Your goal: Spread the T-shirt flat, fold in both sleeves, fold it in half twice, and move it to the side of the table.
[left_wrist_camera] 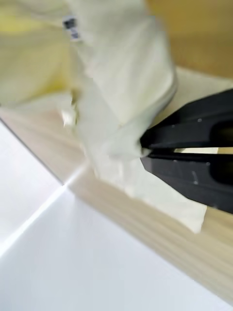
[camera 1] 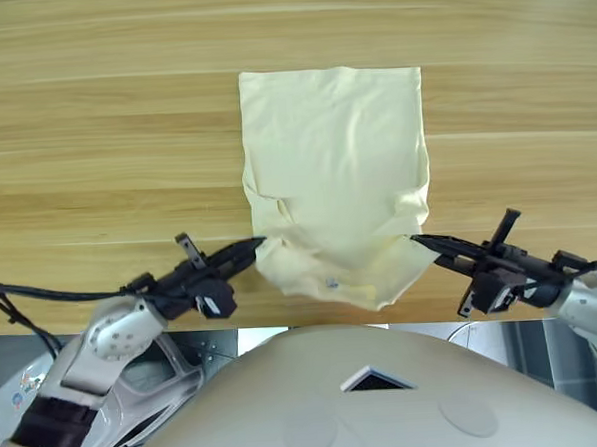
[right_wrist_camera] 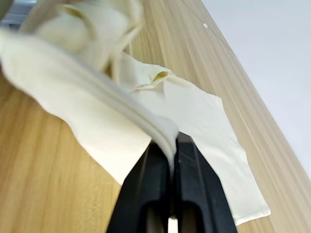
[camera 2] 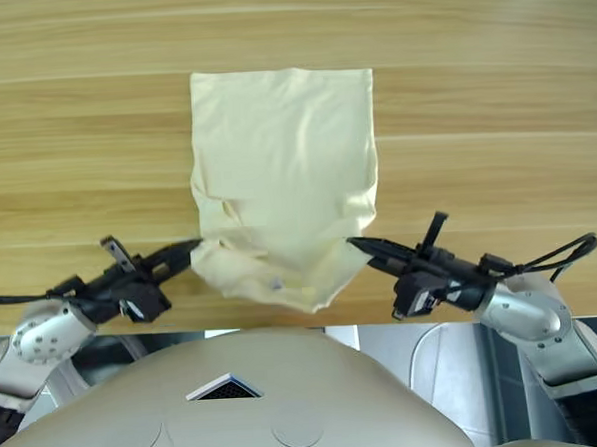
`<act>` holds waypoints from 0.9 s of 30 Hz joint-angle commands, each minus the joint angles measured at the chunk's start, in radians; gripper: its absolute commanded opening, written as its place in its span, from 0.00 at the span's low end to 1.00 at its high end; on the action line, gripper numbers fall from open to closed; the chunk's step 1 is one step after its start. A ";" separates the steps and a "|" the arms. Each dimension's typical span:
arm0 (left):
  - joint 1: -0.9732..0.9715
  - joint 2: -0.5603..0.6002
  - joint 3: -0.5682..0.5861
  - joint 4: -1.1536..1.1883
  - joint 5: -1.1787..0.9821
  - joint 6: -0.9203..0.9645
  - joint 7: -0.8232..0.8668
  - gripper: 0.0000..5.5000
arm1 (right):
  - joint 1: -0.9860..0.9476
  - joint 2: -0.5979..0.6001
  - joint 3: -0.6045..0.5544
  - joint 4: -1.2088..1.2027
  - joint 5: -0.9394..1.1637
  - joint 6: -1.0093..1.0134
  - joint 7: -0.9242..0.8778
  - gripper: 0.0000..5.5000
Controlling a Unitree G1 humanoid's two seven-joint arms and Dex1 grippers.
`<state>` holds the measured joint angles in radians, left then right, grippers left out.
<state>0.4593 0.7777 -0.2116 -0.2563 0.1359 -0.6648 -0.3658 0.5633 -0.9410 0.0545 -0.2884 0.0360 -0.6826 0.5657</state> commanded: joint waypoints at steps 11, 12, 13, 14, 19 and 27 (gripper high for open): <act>-0.578 -0.365 -0.013 0.470 0.107 0.228 0.107 0.00 | -0.734 0.352 0.058 0.622 -0.124 0.107 -0.103 0.00; -0.605 -0.378 -0.008 0.504 0.112 0.228 0.121 0.00 | -0.778 0.371 0.064 0.676 -0.146 0.108 -0.120 0.00; -0.632 -0.389 -0.006 0.541 0.115 0.223 0.129 0.00 | -0.818 0.390 0.069 0.729 -0.168 0.111 -0.140 0.00; -0.660 -0.402 -0.003 0.582 0.117 0.220 0.140 0.00 | -0.859 0.407 0.075 0.786 -0.190 0.113 -0.164 0.00; -0.724 -0.425 0.018 0.700 0.118 0.195 0.181 0.00 | -0.965 0.452 0.096 0.950 -0.262 0.091 -0.227 0.00; -0.843 -0.454 0.042 0.917 0.133 0.191 0.256 0.00 | -1.083 0.500 0.149 1.171 -0.373 0.076 -0.341 0.00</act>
<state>-0.3387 0.3302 -0.1762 0.6020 0.2524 -0.4750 -0.1280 -0.4742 -0.4528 0.1879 0.8317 -0.3086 -0.6095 0.2509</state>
